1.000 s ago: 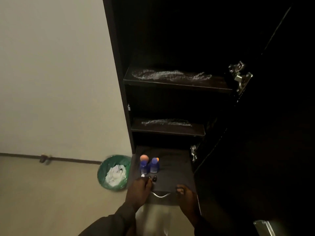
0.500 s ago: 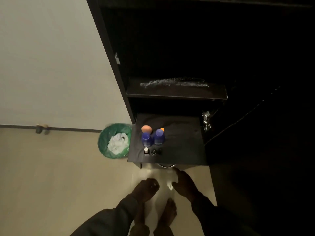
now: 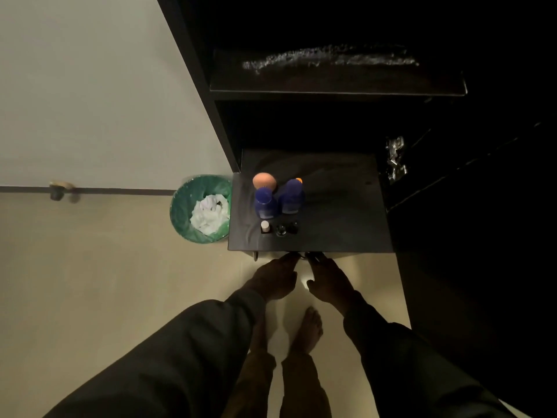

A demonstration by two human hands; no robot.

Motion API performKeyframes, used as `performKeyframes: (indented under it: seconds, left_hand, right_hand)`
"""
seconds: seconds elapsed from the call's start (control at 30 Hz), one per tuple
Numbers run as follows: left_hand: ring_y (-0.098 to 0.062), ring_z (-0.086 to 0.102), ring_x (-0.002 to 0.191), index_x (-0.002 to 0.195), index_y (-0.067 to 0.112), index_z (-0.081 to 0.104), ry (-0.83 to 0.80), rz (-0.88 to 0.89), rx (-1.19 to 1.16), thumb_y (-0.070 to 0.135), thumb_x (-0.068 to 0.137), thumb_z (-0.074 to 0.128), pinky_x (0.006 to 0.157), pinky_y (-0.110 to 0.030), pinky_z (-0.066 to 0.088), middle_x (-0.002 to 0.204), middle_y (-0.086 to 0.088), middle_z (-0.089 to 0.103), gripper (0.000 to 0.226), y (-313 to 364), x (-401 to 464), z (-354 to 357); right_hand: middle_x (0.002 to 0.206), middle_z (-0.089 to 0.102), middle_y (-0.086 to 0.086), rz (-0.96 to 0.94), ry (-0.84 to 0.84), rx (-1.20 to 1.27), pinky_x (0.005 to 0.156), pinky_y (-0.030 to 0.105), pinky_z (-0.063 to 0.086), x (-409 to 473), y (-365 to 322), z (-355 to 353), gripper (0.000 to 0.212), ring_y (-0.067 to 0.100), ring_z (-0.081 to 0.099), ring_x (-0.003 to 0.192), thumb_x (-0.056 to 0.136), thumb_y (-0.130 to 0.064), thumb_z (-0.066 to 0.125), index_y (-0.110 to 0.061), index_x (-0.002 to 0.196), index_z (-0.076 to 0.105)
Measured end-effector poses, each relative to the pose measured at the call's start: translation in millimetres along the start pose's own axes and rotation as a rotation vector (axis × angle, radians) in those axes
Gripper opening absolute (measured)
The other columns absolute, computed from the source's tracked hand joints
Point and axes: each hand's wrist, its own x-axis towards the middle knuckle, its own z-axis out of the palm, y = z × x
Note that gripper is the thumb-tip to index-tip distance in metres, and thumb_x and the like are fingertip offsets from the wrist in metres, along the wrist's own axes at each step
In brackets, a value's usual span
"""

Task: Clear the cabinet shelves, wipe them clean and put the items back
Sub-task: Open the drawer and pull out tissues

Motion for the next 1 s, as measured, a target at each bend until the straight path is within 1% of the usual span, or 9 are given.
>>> performKeyframes:
  seconds: [0.23, 0.43, 0.5, 0.57, 0.67, 0.73, 0.83, 0.9, 1.0]
  left_hand:
    - [-0.023, 0.055, 0.124, 0.153, 0.021, 0.027, 0.033, 0.052, 0.046, 0.025, 0.101, 0.046, 0.103, -0.036, 0.047, 0.154, -0.003, 0.039, 0.055, -9.6, -4.5, 29.5]
    - [-0.015, 0.052, 0.129, 0.145, 0.026, 0.039, 0.103, 0.022, -0.142, 0.028, 0.098, 0.052, 0.105, -0.027, 0.041, 0.143, 0.001, 0.053, 0.048, -16.6, -28.9, 66.4]
    - [-0.012, 0.054, 0.124, 0.136, 0.03, 0.047, 0.131, -0.016, -0.23, 0.031, 0.097, 0.054, 0.105, -0.027, 0.041, 0.135, 0.005, 0.058, 0.039, -16.8, -37.2, 74.8]
    - [-0.008, 0.059, 0.116, 0.122, 0.036, 0.054, 0.147, -0.043, -0.288, 0.041, 0.093, 0.054, 0.103, -0.032, 0.047, 0.124, 0.011, 0.063, 0.029, -16.6, -46.9, 81.7]
    - [-0.003, 0.061, 0.105, 0.114, 0.035, 0.058, 0.196, -0.083, -0.361, 0.056, 0.084, 0.05, 0.095, -0.036, 0.053, 0.114, 0.014, 0.065, 0.037, -26.2, -57.3, 98.8]
    - [-0.003, 0.061, 0.106, 0.118, 0.03, 0.058, 0.234, -0.109, -0.402, 0.044, 0.089, 0.057, 0.095, -0.038, 0.053, 0.116, 0.012, 0.064, 0.032, -31.0, -61.2, 102.6]
    - [-0.005, 0.062, 0.105, 0.12, 0.025, 0.057, 0.283, -0.09, -0.437, 0.027, 0.095, 0.057, 0.093, -0.035, 0.054, 0.116, 0.009, 0.064, 0.025, -24.9, -63.2, 91.7]
    - [-0.004, 0.062, 0.101, 0.119, 0.023, 0.055, 0.285, -0.071, -0.431, 0.021, 0.098, 0.054, 0.089, -0.028, 0.054, 0.113, 0.009, 0.062, 0.021, -19.4, -60.7, 81.4]
    - [-0.002, 0.06, 0.097, 0.125, 0.019, 0.054, 0.27, -0.069, -0.39, 0.019, 0.099, 0.051, 0.081, -0.014, 0.048, 0.11, 0.005, 0.061, 0.025, -14.8, -53.7, 66.7]
  right_hand:
    - [0.158, 0.025, 0.006, 0.032, 0.048, 0.083, 0.104, 0.03, 0.041, -13.0, -0.2, 28.0, 0.064, 0.025, 0.041, 0.133, 0.092, -0.015, 0.059, -0.013, 0.149, 0.031]
    - [0.159, 0.026, 0.001, 0.049, 0.036, 0.172, 0.112, 0.029, 0.033, -49.5, 7.6, 58.1, 0.064, 0.019, 0.031, 0.142, 0.094, -0.021, 0.06, -0.019, 0.151, 0.03]
    - [0.155, 0.033, 0.001, 0.042, 0.048, 0.22, 0.112, 0.031, 0.038, -60.4, 9.2, 66.2, 0.065, 0.018, 0.036, 0.14, 0.093, -0.022, 0.061, -0.02, 0.151, 0.03]
    - [0.146, 0.045, -0.002, 0.068, 0.1, 0.317, 0.106, 0.033, 0.046, -72.7, 12.3, 76.4, 0.058, 0.013, 0.046, 0.132, 0.091, -0.027, 0.063, -0.023, 0.145, 0.04]
    - [0.121, 0.062, -0.004, 0.185, 0.213, 0.473, 0.091, 0.034, 0.054, -88.6, 14.7, 87.8, 0.04, 0.012, 0.062, 0.11, 0.088, -0.033, 0.069, -0.021, 0.125, 0.06]
    - [0.112, 0.066, 0.0, 0.24, 0.343, 0.547, 0.085, 0.038, 0.057, -92.3, 8.8, 79.1, 0.033, 0.015, 0.065, 0.101, 0.085, -0.026, 0.073, -0.016, 0.115, 0.064]
    - [0.111, 0.066, -0.001, 0.106, 0.572, 0.541, 0.081, 0.028, 0.056, -85.5, -6.4, 42.4, 0.025, 0.009, 0.063, 0.099, 0.085, -0.01, 0.07, -0.014, 0.11, 0.066]
    - [0.12, 0.063, 0.001, 0.092, 0.555, 0.557, 0.086, 0.031, 0.057, -74.1, -14.5, 21.6, 0.027, 0.012, 0.062, 0.107, 0.09, -0.011, 0.065, -0.016, 0.117, 0.064]
    - [0.126, 0.06, 0.003, 0.152, 0.331, 0.497, 0.092, 0.038, 0.055, -47.8, -14.7, 17.0, 0.029, 0.018, 0.06, 0.114, 0.096, -0.018, 0.057, -0.019, 0.124, 0.062]
